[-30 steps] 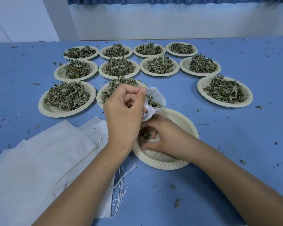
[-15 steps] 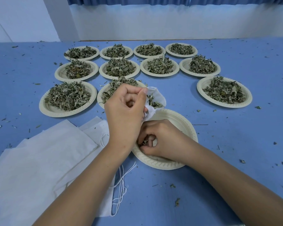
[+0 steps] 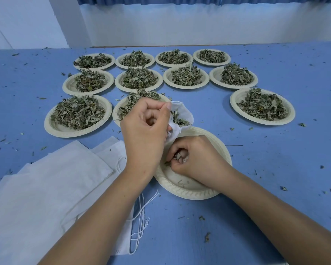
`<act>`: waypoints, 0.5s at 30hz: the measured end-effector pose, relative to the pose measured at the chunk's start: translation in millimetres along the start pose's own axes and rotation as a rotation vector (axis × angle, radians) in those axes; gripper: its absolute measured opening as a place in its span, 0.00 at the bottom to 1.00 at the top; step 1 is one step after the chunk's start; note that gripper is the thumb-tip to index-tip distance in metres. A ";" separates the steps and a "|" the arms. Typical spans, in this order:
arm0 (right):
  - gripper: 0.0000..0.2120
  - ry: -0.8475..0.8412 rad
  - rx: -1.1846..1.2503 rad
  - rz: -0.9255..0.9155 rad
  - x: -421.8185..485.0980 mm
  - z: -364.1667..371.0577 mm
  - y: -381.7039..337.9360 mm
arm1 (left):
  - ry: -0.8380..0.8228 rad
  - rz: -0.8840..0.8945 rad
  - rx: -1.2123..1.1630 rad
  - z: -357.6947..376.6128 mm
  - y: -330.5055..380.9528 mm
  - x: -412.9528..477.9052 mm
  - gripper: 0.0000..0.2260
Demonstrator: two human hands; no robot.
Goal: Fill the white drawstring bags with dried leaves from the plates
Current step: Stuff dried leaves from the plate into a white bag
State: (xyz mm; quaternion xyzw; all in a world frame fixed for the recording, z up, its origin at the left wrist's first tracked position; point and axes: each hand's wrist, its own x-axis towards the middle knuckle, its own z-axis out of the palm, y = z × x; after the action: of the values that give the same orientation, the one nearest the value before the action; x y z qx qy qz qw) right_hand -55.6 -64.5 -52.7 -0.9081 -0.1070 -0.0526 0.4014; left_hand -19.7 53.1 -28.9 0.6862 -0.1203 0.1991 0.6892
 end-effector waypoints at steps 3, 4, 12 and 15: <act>0.10 0.015 0.264 0.086 0.3 -13.5 1.0 | 0.002 -0.001 -0.002 -0.4 0.7 0.2 0.06; 0.10 0.023 0.392 0.079 -0.1 -20.6 1.2 | 0.003 -0.001 -0.003 -0.6 0.5 0.4 0.06; 0.14 0.333 0.936 -0.132 2.4 -43.9 6.3 | -0.179 -0.048 0.024 2.2 -6.5 -2.0 0.05; 0.12 0.415 0.499 -0.200 2.4 -38.4 9.6 | -0.210 -0.032 0.022 3.7 -6.5 -4.5 0.05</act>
State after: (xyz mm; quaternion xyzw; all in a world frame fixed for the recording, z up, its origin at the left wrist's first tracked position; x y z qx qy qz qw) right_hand -51.3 -98.8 -33.3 -0.7369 -0.1210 -0.2478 0.6173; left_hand -20.5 49.1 -36.6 0.7125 -0.1787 0.1161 0.6685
